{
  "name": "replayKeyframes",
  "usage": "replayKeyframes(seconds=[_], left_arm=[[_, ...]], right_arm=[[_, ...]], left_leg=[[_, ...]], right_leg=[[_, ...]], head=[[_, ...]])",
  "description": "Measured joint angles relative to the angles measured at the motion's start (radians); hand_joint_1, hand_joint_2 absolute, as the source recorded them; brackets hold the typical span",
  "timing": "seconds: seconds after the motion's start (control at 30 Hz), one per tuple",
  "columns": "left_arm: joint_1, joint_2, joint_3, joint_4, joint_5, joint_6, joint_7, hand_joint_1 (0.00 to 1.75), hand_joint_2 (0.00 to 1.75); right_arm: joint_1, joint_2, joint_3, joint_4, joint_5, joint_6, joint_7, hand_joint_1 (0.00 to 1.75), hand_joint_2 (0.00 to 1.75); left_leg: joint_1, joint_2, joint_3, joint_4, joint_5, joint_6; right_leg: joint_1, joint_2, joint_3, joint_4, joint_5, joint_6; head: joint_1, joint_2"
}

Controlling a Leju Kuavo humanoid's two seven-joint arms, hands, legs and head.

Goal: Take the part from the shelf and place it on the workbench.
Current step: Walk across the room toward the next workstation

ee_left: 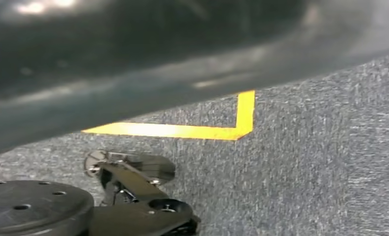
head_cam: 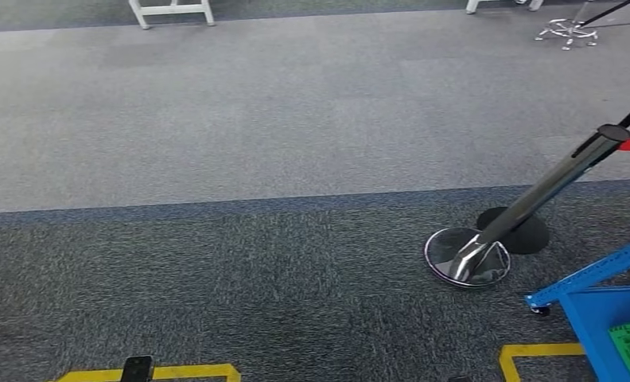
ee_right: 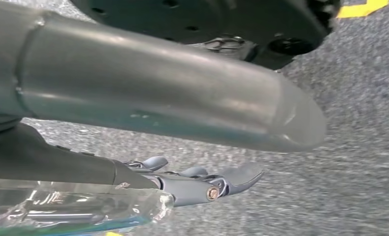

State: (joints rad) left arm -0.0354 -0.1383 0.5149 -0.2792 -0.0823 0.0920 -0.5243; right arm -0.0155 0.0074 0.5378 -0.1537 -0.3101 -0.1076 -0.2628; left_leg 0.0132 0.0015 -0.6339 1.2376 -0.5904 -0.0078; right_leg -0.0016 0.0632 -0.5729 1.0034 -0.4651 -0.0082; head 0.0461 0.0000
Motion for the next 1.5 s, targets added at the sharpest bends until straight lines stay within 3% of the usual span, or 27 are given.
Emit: replayKeyframes(seconds=[0.07, 0.1, 0.13, 0.2, 0.27, 0.37, 0.43, 0.47, 0.53, 0.57, 0.63, 0.67, 0.73, 0.8, 0.87, 0.9, 0.97, 1.03, 1.1, 1.17, 1.23, 1.27, 1.33, 1.37, 1.43, 1.47, 1.5], left_arm=[[-0.001, -0.001, 0.006, 0.001, 0.0, -0.001, 0.002, 0.0, 0.0], [-0.002, -0.002, 0.008, 0.002, 0.0, -0.002, 0.003, 0.0, 0.0], [-0.003, -0.002, 0.01, 0.003, 0.0, -0.002, 0.004, 0.0, 0.0], [-0.006, -0.004, 0.011, 0.005, -0.001, -0.002, 0.006, 0.0, 0.0], [-0.008, -0.006, 0.012, 0.005, 0.0, -0.004, 0.006, 0.0, 0.0], [-0.006, -0.01, 0.018, 0.006, 0.004, -0.011, 0.007, 0.0, 0.0], [-0.005, -0.01, 0.025, 0.008, 0.008, -0.013, 0.008, 0.0, 0.0], [-0.005, -0.011, 0.028, 0.008, 0.009, -0.013, 0.008, 0.0, 0.0], [-0.006, -0.012, 0.03, 0.008, 0.008, -0.01, 0.008, 0.0, 0.0], [-0.006, -0.012, 0.031, 0.008, 0.006, -0.008, 0.007, 0.0, 0.0], [-0.007, -0.012, 0.031, 0.008, -0.002, -0.001, 0.003, 0.0, 0.0], [-0.009, -0.011, 0.031, 0.008, -0.007, 0.003, 0.001, 0.0, 0.0], [-0.013, -0.011, 0.031, 0.008, -0.012, 0.006, -0.004, 0.0, 0.0], [-0.016, -0.012, 0.031, 0.008, -0.014, 0.006, -0.008, 0.0, 0.0], [-0.015, -0.012, 0.031, 0.008, -0.017, 0.006, -0.01, 0.0, 0.0], [-0.013, -0.012, 0.031, 0.008, -0.018, 0.006, -0.01, 0.0, 0.0], [-0.011, -0.013, 0.031, 0.008, -0.02, 0.005, -0.01, 0.0, 0.0], [-0.011, -0.012, 0.031, 0.008, -0.022, 0.003, -0.01, 0.0, 0.0], [-0.012, -0.01, 0.031, 0.009, -0.024, 0.002, -0.01, 0.0, 0.0], [-0.014, -0.009, 0.031, 0.009, -0.027, 0.002, -0.01, 0.0, 0.0], [-0.017, -0.01, 0.031, 0.009, -0.03, 0.001, -0.01, 0.0, 0.0], [-0.018, -0.01, 0.031, 0.009, -0.03, 0.001, -0.01, 0.0, 0.0], [-0.018, -0.01, 0.031, 0.009, -0.033, 0.001, -0.01, 0.0, 0.0], [-0.017, -0.009, 0.031, 0.009, -0.036, 0.001, -0.01, 0.0, 0.0], [-0.015, -0.01, 0.03, 0.009, -0.042, 0.002, -0.01, 0.0, 0.0], [-0.015, -0.01, 0.03, 0.01, -0.043, 0.003, -0.01, 0.0, 0.0], [-0.015, -0.01, 0.03, 0.01, -0.044, 0.003, -0.01, 0.0, 0.0]], right_arm=[[-0.002, 0.001, 0.005, 0.0, 0.0, 0.0, 0.004, 0.0, 0.0], [-0.003, 0.001, 0.007, -0.001, 0.0, 0.0, 0.005, 0.0, 0.0], [-0.005, 0.002, 0.01, -0.002, 0.0, 0.0, 0.005, 0.0, 0.0], [-0.003, 0.002, 0.013, -0.002, -0.001, 0.001, 0.005, 0.0, 0.0], [0.002, 0.003, 0.015, -0.002, -0.001, 0.003, 0.006, 0.0, 0.0], [-0.002, 0.004, 0.016, -0.003, 0.0, 0.008, 0.006, 0.0, 0.0], [-0.004, 0.004, 0.016, -0.004, 0.0, 0.01, 0.006, 0.0, 0.0], [-0.002, 0.004, 0.016, -0.004, 0.001, 0.01, 0.007, 0.0, 0.0], [0.002, 0.004, 0.016, -0.004, 0.001, 0.01, 0.008, 0.0, 0.0], [0.001, 0.004, 0.016, -0.004, 0.001, 0.01, 0.009, 0.0, 0.0], [-0.003, 0.006, 0.016, -0.005, 0.001, 0.01, 0.008, 0.0, 0.0], [-0.004, 0.006, 0.016, -0.005, 0.001, 0.009, 0.008, 0.0, 0.0], [-0.001, 0.006, 0.016, -0.005, 0.001, 0.009, 0.008, 0.0, 0.0], [0.001, 0.006, 0.016, -0.005, 0.001, 0.008, 0.008, 0.0, 0.0], [-0.002, 0.006, 0.015, -0.005, 0.0, 0.007, 0.008, 0.0, 0.0], [-0.005, 0.006, 0.015, -0.005, -0.002, 0.006, 0.008, 0.0, 0.0], [-0.004, 0.006, 0.015, -0.005, -0.007, 0.005, 0.008, 0.0, 0.0], [-0.001, 0.006, 0.015, -0.005, -0.009, 0.005, 0.008, 0.0, 0.0], [-0.001, 0.006, 0.015, -0.005, -0.009, 0.006, 0.008, 0.0, 0.0], [-0.002, 0.007, 0.015, -0.006, -0.01, 0.006, 0.007, 0.0, 0.0], [0.001, 0.006, 0.015, -0.006, -0.011, 0.006, 0.007, 0.0, 0.0], [0.004, 0.006, 0.015, -0.006, -0.011, 0.006, 0.008, 0.0, 0.0], [0.004, 0.006, 0.015, -0.006, -0.01, 0.006, 0.008, 0.0, 0.0], [0.003, 0.006, 0.016, -0.006, -0.01, 0.006, 0.008, 0.0, 0.0], [-0.001, 0.006, 0.016, -0.006, -0.01, 0.006, 0.008, 0.0, 0.0], [0.0, 0.006, 0.016, -0.006, -0.01, 0.006, 0.008, 0.0, 0.0], [0.001, 0.006, 0.016, -0.006, -0.01, 0.006, 0.008, 0.0, 0.0]], left_leg=[[-0.004, -0.038, 0.056, -0.131, 0.075, 0.015], [-0.005, -0.058, 0.08, -0.186, 0.094, 0.019], [-0.006, -0.073, 0.092, -0.217, 0.1, 0.021], [-0.008, -0.069, 0.098, -0.234, 0.097, 0.021], [-0.006, -0.046, 0.104, -0.248, 0.105, 0.029], [-0.005, -0.005, 0.108, -0.26, 0.109, 0.038], [-0.007, 0.026, 0.108, -0.259, 0.107, 0.038], [-0.006, 0.039, 0.109, -0.259, 0.106, 0.037], [-0.006, 0.061, 0.114, -0.257, 0.101, 0.03], [-0.007, 0.071, 0.116, -0.255, 0.096, 0.024], [-0.013, 0.09, 0.122, -0.25, 0.087, 0.012], [-0.016, 0.099, 0.125, -0.249, 0.085, 0.007], [-0.014, 0.11, 0.13, -0.246, 0.08, -0.001], [-0.007, 0.075, 0.117, -0.207, 0.049, -0.009], [-0.004, 0.024, 0.065, -0.092, -0.016, -0.011], [-0.004, 0.013, 0.031, -0.023, -0.046, -0.01], [-0.005, 0.007, -0.013, 0.051, -0.054, -0.006], [-0.005, -0.004, 0.008, -0.017, 0.014, 0.002], [-0.004, -0.048, 0.058, -0.144, 0.086, 0.012], [-0.004, -0.08, 0.085, -0.213, 0.102, 0.015], [-0.004, -0.068, 0.089, -0.23, 0.099, 0.017], [-0.004, -0.058, 0.091, -0.237, 0.103, 0.022], [-0.002, -0.032, 0.097, -0.251, 0.109, 0.032], [-0.004, -0.018, 0.098, -0.252, 0.109, 0.035], [-0.008, 0.012, 0.098, -0.252, 0.108, 0.038], [-0.008, 0.026, 0.099, -0.252, 0.107, 0.038], [-0.008, 0.039, 0.1, -0.252, 0.105, 0.037]], right_leg=[[0.003, 0.026, 0.001, 0.003, 0.0, 0.001], [0.003, 0.038, -0.001, 0.006, 0.0, 0.004], [0.002, 0.048, -0.005, 0.007, 0.001, 0.008], [-0.002, 0.068, -0.016, 0.005, 0.005, 0.021], [-0.002, 0.043, -0.029, 0.019, -0.005, 0.031], [-0.003, -0.04, -0.103, 0.167, -0.091, 0.045], [-0.009, -0.054, -0.155, 0.275, -0.132, 0.056], [-0.013, -0.057, -0.157, 0.283, -0.126, 0.06], [-0.02, -0.077, -0.1, 0.185, -0.069, 0.067], [-0.02, -0.104, -0.06, 0.113, -0.043, 0.068], [-0.018, -0.137, -0.006, 0.022, -0.017, 0.057], [-0.015, -0.14, 0.0, 0.011, -0.018, 0.049], [-0.015, -0.118, -0.001, 0.012, -0.016, 0.032], [-0.015, -0.097, 0.0, 0.01, -0.014, 0.02], [-0.014, -0.073, 0.0, 0.009, -0.013, 0.008], [-0.013, -0.059, 0.0, 0.009, -0.013, 0.004], [-0.009, -0.029, 0.0, 0.009, -0.013, 0.001], [-0.007, 0.001, 0.004, 0.009, -0.013, 0.001], [-0.007, 0.027, 0.005, 0.011, -0.013, 0.004], [-0.009, 0.049, -0.004, 0.014, -0.011, 0.015], [-0.013, 0.066, -0.016, 0.013, -0.006, 0.03], [-0.013, 0.058, -0.022, 0.016, -0.009, 0.035], [-0.011, 0.007, -0.053, 0.07, -0.045, 0.043], [-0.01, -0.024, -0.082, 0.127, -0.077, 0.046], [-0.011, -0.052, -0.142, 0.25, -0.132, 0.053], [-0.012, -0.056, -0.154, 0.279, -0.137, 0.056], [-0.012, -0.06, -0.146, 0.267, -0.122, 0.057]], head=[[0.0, 0.0], [0.0, 0.0], [0.001, 0.0], [0.001, 0.0], [0.002, 0.0], [0.009, 0.0], [0.009, 0.0], [0.009, 0.0], [0.01, 0.0], [0.011, 0.0], [0.008, 0.0], [0.006, 0.0], [0.001, 0.0], [-0.001, 0.0], [-0.004, 0.0], [-0.005, 0.0], [-0.005, 0.0], [-0.004, 0.0], [-0.005, 0.0], [-0.005, 0.0], [-0.005, 0.0], [-0.005, 0.0], [0.0, 0.0], [0.002, 0.0], [0.004, 0.0], [0.004, 0.0], [0.004, 0.0]])
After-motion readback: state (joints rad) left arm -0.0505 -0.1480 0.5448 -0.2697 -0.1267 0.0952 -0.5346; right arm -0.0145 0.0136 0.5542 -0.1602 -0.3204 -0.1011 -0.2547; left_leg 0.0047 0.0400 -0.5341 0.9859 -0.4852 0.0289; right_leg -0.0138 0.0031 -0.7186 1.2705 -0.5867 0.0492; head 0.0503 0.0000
